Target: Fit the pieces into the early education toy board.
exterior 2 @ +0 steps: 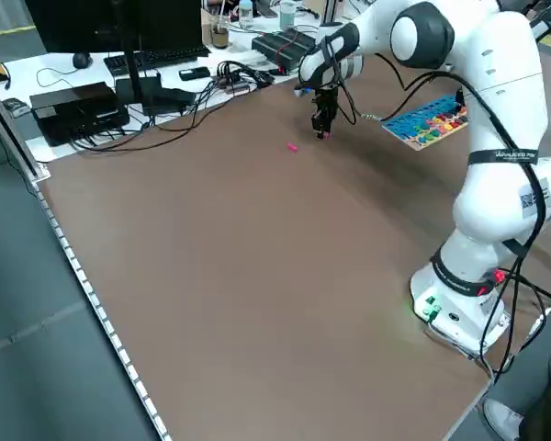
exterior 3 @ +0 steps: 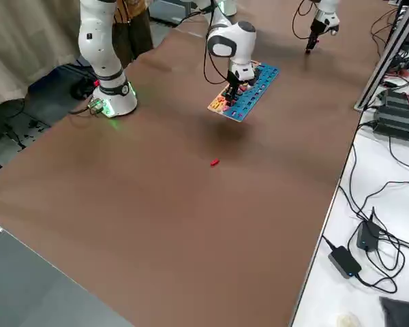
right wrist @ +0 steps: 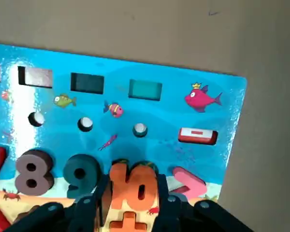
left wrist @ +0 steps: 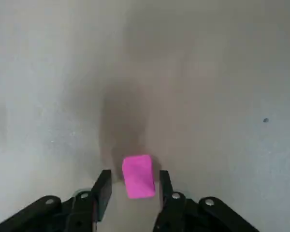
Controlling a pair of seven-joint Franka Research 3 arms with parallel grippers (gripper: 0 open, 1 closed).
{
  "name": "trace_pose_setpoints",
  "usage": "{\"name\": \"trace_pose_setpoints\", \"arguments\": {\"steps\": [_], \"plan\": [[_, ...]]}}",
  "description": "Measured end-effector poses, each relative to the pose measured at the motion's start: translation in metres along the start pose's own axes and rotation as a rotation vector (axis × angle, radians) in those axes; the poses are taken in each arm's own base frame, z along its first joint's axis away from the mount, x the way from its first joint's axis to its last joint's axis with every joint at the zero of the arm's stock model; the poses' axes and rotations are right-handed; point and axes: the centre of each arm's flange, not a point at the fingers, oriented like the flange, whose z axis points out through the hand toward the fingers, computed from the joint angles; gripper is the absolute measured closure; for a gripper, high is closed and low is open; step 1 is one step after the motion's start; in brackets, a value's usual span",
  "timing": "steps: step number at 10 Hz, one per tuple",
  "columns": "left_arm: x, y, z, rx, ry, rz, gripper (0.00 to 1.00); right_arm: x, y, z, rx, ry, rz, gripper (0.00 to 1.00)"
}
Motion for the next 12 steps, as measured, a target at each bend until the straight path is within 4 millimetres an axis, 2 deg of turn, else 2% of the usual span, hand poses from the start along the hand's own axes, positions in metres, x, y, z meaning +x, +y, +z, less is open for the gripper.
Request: {"name": "trace_pose_setpoints", "arguments": {"steps": [3, 12], "plan": [[0.0006, -0.0006, 0.0016, -0.002, 0.002, -0.006, 0.57, -0.002, -0.0028, 0.0001, -0.002, 0.001, 0.0, 0.58], [0.0022, -0.0003, -0.0014, -0.005, 0.008, -0.007, 0.57, 0.0011, 0.0066, 0.0042, -0.003, 0.018, 0.017, 0.58]]}}
